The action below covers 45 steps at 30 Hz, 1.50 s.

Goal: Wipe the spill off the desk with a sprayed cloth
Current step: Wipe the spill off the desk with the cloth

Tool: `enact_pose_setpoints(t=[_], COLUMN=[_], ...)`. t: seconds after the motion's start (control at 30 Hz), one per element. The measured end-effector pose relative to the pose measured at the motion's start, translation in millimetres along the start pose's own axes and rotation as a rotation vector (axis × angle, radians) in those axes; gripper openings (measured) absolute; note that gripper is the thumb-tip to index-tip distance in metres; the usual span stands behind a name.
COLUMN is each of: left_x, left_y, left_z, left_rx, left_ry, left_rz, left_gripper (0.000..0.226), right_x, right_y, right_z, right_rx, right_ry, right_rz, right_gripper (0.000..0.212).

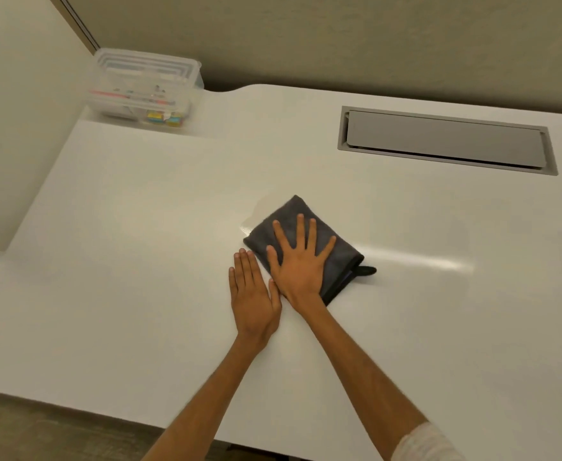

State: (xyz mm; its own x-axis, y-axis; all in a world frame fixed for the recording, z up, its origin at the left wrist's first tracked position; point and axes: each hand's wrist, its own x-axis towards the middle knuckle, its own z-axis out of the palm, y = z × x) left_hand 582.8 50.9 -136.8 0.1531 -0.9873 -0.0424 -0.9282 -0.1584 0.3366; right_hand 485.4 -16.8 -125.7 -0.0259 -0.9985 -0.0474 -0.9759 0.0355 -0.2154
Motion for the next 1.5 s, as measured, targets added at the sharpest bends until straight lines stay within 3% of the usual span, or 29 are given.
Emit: enact_pose_setpoints(t=[0.1, 0.2, 0.27, 0.47, 0.63, 0.73, 0.97, 1.17, 1.37, 1.5], left_x=[1, 0, 0, 0, 1, 0, 1, 0, 0, 0], left_y=[-1, -3, -5, -5, -2, 0, -1, -2, -5, -4], left_z=[0, 1, 2, 4, 4, 4, 3, 1, 0, 0], left_rx=[-0.006, 0.000, 0.000, 0.029, 0.031, 0.035, 0.019, 0.023, 0.030, 0.035], left_ry=[0.001, 0.003, 0.007, 0.021, 0.016, 0.014, 0.004, -0.001, -0.006, -0.010], left_rz=[-0.003, 0.015, 0.022, 0.027, 0.011, 0.010, 0.000, 0.018, 0.049, 0.042], left_gripper=[0.068, 0.069, 0.068, 0.068, 0.068, 0.069, 0.070, 0.069, 0.068, 0.067], right_x=[39, 67, 76, 38, 33, 45, 35, 51, 42, -1], right_y=[7, 26, 53, 200, 194, 149, 4, 20, 133, 167], right_z=[-9, -19, -26, -48, -47, -37, -5, -13, -36, -39], right_rx=[0.007, 0.011, 0.001, 0.015, 0.056, 0.059, 0.033, 0.034, 0.053, 0.046], right_ry=[-0.062, -0.077, -0.040, 0.126, 0.143, 0.118, -0.002, -0.047, 0.089, 0.142], right_rz=[-0.126, -0.120, -0.003, 0.606, 0.748, 0.655, 0.117, -0.043, 0.463, 0.669], right_gripper=[0.060, 0.059, 0.059, 0.062, 0.061, 0.060, 0.061, 0.059, 0.058, 0.058])
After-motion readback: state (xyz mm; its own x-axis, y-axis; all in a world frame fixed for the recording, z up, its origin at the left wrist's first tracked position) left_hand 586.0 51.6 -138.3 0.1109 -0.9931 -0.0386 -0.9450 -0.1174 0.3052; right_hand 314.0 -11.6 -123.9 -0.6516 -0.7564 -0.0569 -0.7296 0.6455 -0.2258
